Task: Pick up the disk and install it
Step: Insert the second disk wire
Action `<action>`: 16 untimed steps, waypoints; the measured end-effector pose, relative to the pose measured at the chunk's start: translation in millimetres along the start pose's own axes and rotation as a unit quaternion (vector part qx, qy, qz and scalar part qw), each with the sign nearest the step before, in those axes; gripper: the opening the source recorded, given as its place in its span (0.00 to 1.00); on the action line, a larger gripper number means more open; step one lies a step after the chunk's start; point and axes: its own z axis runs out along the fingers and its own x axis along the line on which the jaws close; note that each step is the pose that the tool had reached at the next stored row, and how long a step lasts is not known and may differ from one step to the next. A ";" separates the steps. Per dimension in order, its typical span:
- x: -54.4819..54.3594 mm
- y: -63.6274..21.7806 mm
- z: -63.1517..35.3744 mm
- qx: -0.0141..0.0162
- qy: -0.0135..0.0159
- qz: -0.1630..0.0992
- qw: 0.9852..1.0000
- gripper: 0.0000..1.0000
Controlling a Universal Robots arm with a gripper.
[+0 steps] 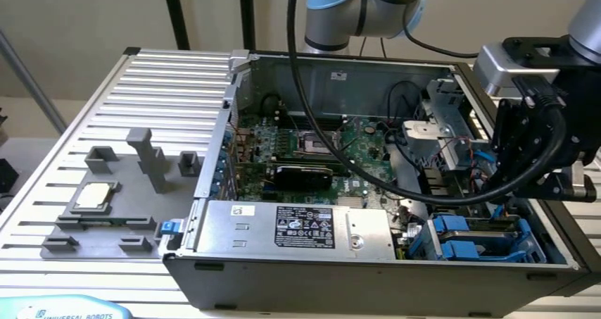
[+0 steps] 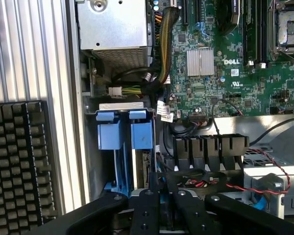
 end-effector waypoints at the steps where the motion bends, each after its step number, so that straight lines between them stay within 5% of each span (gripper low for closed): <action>1: 0.4 2.7 -0.1 0.001 0.000 0.000 1.000 0.16; 4: 1.6 11.5 -0.3 0.007 0.000 0.000 1.000 0.16; 8: 5.7 16.2 2.3 0.018 -0.002 -0.001 1.000 0.16; 16: 10.5 18.8 12.2 0.030 -0.004 -0.006 1.000 0.16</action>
